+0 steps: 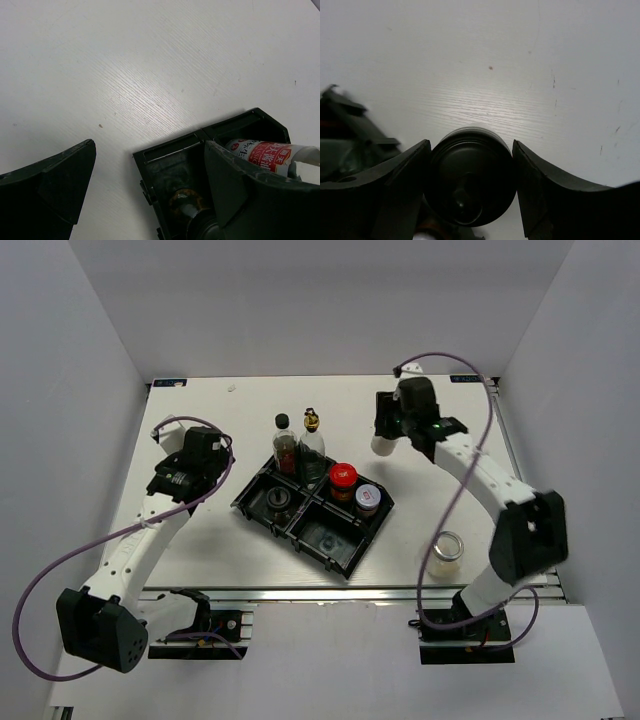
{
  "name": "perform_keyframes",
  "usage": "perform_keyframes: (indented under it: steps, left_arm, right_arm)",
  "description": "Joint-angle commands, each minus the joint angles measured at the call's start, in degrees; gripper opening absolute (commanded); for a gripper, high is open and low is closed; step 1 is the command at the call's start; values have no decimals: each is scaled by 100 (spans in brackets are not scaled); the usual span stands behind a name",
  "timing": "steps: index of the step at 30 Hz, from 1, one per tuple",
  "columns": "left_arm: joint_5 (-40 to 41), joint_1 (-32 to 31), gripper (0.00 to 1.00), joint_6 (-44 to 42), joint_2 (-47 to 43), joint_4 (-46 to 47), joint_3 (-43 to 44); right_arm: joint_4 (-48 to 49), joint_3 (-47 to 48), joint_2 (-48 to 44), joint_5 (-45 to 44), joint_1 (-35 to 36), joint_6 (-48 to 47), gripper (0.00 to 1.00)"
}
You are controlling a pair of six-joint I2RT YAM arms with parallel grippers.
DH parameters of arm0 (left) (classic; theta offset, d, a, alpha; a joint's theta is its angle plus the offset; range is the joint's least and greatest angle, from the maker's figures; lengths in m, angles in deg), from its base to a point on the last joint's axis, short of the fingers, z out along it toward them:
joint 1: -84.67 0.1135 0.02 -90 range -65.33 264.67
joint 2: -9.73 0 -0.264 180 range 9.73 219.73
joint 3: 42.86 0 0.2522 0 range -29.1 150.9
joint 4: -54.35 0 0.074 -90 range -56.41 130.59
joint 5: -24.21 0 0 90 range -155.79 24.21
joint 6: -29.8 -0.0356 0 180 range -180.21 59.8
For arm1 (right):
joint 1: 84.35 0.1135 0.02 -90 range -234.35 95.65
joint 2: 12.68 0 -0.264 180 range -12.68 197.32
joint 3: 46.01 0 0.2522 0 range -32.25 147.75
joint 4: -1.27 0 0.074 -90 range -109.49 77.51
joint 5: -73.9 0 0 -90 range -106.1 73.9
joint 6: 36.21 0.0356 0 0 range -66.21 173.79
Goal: Organize the condiment bottles
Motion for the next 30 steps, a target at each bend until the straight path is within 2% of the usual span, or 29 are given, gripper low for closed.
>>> perform_keyframes:
  steps: [1,7,10,14,18,23,30]
  left_arm:
    - [-73,111,98,-4,-61,254,-78]
    - [-117,207,98,75,-131,430,-289]
    - [-170,251,98,75,-202,509,-386]
    - [40,330,98,145,-263,614,-544]
    - [-326,803,98,154,-167,773,-702]
    - [-522,1095,98,338,-35,721,-852]
    - [-320,1288,98,655,-289,404,-966]
  right_arm:
    - [649,-98,-1370,799,-26,-256,7]
    - [535,-494,-2804,1767,36,-353,4]
    - [439,-398,-3175,2425,254,-494,2]
    - [271,-47,-3185,2982,808,-722,1]
    - [148,358,-2808,3141,1476,-907,1]
    - [77,1007,-1877,3220,2346,-1030,0]
    - [104,1833,-550,2324,3155,-1241,0]
